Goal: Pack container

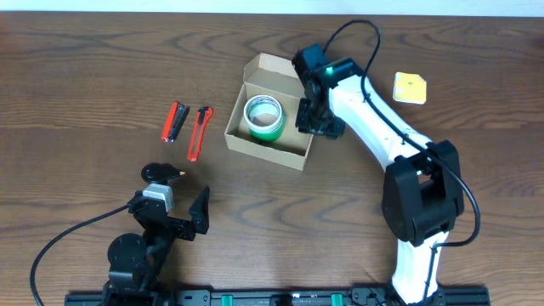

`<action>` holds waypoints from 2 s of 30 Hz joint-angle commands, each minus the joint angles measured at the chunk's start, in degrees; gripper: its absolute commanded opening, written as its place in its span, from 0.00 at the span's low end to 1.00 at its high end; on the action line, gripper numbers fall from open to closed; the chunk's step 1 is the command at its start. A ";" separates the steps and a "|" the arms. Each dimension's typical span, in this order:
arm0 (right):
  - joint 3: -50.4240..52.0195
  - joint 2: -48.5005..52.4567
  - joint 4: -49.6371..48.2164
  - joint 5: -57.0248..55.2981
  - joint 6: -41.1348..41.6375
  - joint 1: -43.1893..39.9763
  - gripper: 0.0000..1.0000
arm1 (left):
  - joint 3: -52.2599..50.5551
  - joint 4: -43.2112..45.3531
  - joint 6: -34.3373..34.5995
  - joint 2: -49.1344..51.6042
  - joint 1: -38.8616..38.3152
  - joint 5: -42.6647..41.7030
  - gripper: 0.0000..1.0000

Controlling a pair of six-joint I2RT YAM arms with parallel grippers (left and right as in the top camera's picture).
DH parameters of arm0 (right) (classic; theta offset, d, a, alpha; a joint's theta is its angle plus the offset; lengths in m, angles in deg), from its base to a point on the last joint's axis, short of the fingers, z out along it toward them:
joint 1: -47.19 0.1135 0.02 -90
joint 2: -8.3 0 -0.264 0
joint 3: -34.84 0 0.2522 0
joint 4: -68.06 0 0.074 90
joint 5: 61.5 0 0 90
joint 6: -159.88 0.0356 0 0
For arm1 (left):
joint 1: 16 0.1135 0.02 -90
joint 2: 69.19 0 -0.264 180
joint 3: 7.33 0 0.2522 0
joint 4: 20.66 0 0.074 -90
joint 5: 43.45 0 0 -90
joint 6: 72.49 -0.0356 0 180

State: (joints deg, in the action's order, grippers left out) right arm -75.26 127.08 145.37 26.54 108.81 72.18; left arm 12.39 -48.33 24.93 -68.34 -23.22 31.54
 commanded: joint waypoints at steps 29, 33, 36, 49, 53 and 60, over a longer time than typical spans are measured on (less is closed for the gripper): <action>1.88 0.81 -8.15 -5.49 -19.96 -4.20 0.20 | -1.44 -0.39 -0.83 -0.48 0.24 0.44 0.95; 1.81 0.79 -8.09 -2.91 -20.81 -4.13 0.38 | -1.44 -0.39 -0.83 -0.48 0.24 0.44 0.95; -0.04 0.13 -6.86 1.86 -20.79 -4.24 0.38 | -1.44 -0.39 -0.83 -0.48 0.24 0.42 0.95; -5.40 -13.40 -5.99 -3.87 -23.43 -16.85 0.89 | -1.44 -0.39 -0.83 -0.48 0.24 0.44 0.95; -5.27 -12.33 -6.62 -3.82 -23.78 -22.95 0.99 | -1.44 -0.39 -0.83 -0.48 0.24 0.44 0.95; -5.25 -8.22 -10.49 -3.82 -23.80 -28.72 0.99 | -1.44 -0.39 -0.83 -0.48 0.24 0.44 0.96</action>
State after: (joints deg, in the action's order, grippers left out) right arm -80.81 116.66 135.42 23.46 85.71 44.51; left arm 12.39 -48.35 24.93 -68.34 -23.22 31.54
